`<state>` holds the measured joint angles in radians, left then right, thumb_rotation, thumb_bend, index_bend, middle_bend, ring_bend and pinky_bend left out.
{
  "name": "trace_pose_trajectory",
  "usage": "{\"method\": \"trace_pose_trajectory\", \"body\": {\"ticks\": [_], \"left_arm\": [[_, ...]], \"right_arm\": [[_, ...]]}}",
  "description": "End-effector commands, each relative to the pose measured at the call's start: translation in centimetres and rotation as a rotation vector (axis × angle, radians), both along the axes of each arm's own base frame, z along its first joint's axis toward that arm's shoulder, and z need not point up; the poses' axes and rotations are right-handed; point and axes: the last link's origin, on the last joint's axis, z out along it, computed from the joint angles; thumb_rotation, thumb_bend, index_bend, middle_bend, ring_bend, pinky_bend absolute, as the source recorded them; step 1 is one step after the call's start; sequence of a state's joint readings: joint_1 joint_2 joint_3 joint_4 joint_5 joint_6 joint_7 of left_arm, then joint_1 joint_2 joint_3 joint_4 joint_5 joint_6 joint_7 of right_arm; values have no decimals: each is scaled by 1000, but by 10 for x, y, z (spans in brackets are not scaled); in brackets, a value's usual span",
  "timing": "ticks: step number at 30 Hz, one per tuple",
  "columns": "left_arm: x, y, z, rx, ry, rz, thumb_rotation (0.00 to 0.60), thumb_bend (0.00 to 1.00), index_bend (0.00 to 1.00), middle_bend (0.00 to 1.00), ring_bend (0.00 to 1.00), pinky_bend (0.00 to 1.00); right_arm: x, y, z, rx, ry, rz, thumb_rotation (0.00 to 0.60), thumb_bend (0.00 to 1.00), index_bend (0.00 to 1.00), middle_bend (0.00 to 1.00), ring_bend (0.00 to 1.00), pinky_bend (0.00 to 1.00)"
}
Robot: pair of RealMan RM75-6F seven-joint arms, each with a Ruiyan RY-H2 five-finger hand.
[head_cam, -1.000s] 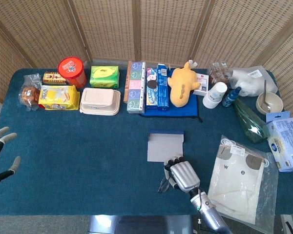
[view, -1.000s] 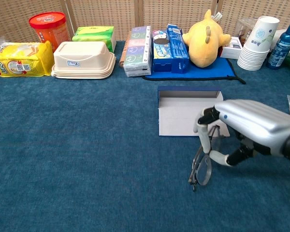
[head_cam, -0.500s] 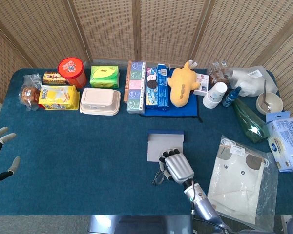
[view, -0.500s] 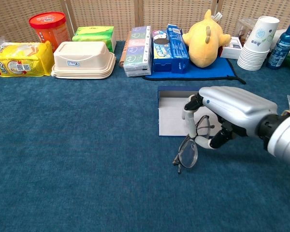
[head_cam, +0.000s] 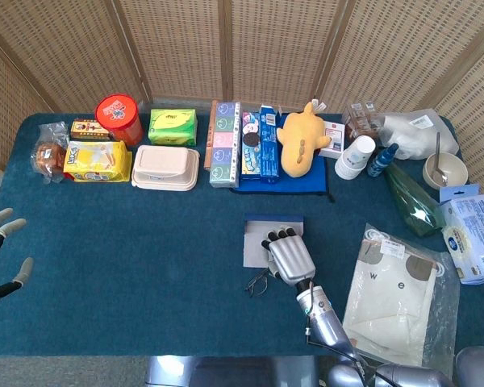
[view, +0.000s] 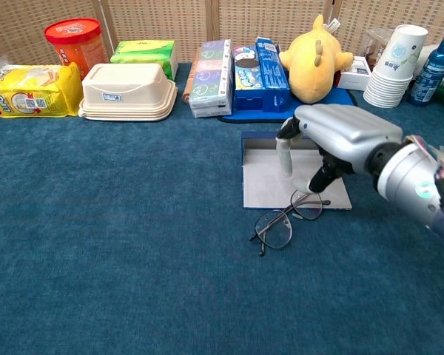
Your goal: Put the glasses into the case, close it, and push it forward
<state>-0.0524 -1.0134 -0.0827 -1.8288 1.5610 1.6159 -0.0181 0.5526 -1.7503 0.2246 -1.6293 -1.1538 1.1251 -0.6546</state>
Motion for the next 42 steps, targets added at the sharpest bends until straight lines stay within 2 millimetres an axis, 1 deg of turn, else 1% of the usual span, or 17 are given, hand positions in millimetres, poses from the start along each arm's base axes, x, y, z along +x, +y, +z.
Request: {"method": "trace_pose_trajectory", "body": {"ticks": [1,3,6,13,16,25,37,42], "left_arm": [[0,0,1,5,3,-3,600,334,215,135,37,0],[1,-1,2,7,5,-5,600,334,215,135,37,0],[2,-1,2,9,6,-9,600,333,214,135,36,0],[4,-3,2,5,11,-16,600,333,213,130,33,0],[6,-4,3,9,12,-23,600,333,214,129,32,0],[5,-9,8,21,15,-23,600,333,213,128,30,0],[5,-11,9,25,15,-27,600,333,213,123,24,0],[6,-11,9,29,14,-32,600,333,213,122,23,0]], "right_arm": [[3,-13,4,-29,-4,-9,600,303,579,342,280,237],[6,-15,9,-34,-10,2,600,304,569,341,279,237],[8,-12,13,-13,-7,13,600,305,526,326,256,237],[10,5,15,106,67,69,600,336,357,217,130,234],[12,15,10,166,111,106,600,349,327,201,109,230],[12,31,-3,211,145,157,600,349,339,204,105,230],[1,29,-10,222,170,167,600,349,354,209,105,229],[-2,20,-12,209,162,166,600,346,358,213,109,229]]}}
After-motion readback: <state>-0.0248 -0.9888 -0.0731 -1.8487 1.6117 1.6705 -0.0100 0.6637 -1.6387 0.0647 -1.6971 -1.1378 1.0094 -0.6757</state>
